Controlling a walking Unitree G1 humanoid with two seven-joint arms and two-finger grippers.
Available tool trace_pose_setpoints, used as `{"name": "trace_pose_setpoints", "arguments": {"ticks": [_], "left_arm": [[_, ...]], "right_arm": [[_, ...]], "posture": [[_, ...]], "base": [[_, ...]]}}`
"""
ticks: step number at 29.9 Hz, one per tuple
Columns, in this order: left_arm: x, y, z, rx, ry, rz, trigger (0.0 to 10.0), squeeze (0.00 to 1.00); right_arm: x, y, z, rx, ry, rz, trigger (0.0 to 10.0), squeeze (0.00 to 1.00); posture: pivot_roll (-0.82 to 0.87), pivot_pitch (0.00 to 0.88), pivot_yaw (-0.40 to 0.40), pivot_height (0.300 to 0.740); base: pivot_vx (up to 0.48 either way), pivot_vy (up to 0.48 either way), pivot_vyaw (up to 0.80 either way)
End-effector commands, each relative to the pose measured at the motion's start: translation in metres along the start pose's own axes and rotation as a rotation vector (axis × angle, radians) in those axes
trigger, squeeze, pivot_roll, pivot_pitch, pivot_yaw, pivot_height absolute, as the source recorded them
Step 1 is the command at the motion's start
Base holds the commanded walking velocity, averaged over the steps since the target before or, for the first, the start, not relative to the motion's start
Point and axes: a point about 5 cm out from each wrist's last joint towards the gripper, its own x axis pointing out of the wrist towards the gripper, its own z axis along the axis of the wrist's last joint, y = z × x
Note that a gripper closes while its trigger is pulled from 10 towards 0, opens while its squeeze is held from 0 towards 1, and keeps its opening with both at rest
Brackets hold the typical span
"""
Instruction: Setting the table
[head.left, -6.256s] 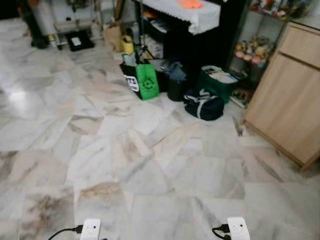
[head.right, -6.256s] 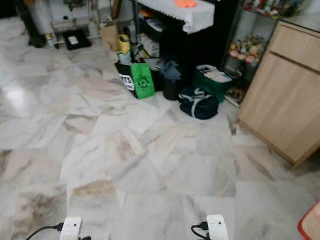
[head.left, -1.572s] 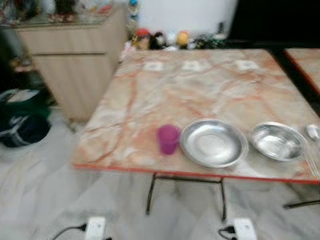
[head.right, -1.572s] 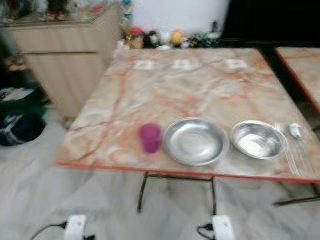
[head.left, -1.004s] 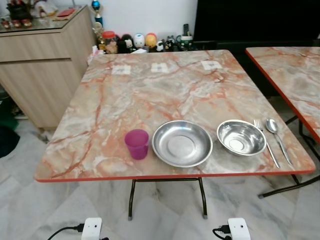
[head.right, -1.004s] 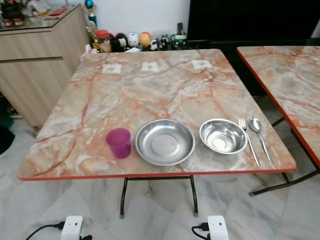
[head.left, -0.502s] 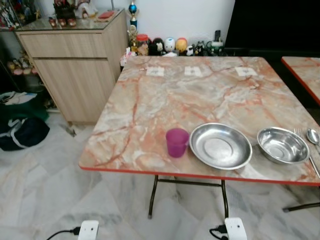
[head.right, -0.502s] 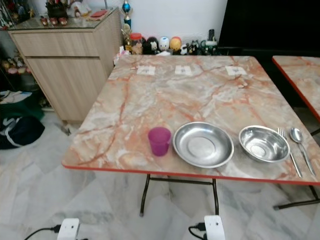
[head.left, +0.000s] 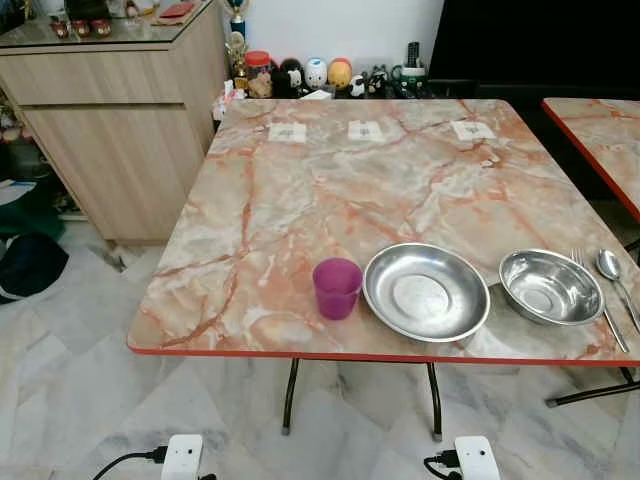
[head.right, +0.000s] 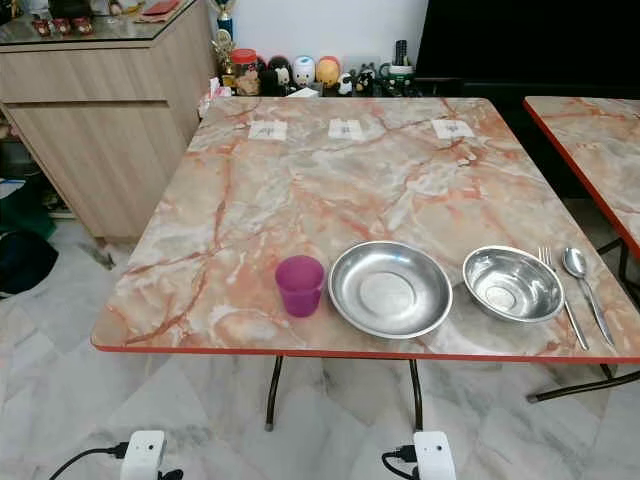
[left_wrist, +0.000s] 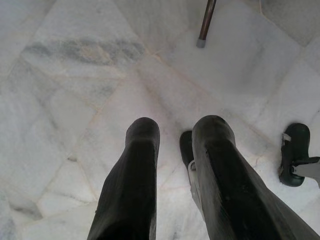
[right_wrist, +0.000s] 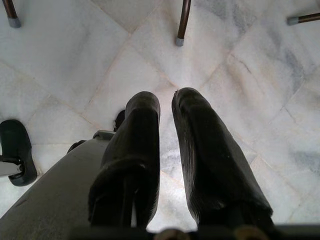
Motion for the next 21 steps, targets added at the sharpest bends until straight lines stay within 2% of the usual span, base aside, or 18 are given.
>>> {"name": "trace_pose_setpoints", "arguments": {"ticks": [1, 21], "left_arm": [[0.0011, -0.0056, 0.0001, 0.087, 0.016, 0.005, 10.0, 0.00], [0.0011, -0.0056, 0.0001, 0.087, 0.016, 0.005, 10.0, 0.00]], "right_arm": [[0.0029, -0.0088, 0.0465, 0.468, -0.243, 0.025, 10.0, 0.00], [0.0029, -0.0088, 0.0465, 0.468, -0.243, 0.025, 10.0, 0.00]], "posture": [[-0.08, 0.014, 0.016, 0.740], [-0.08, 0.014, 0.016, 0.740]], "base": [[0.000, 0.000, 0.00], [0.000, 0.000, 0.00]]}}
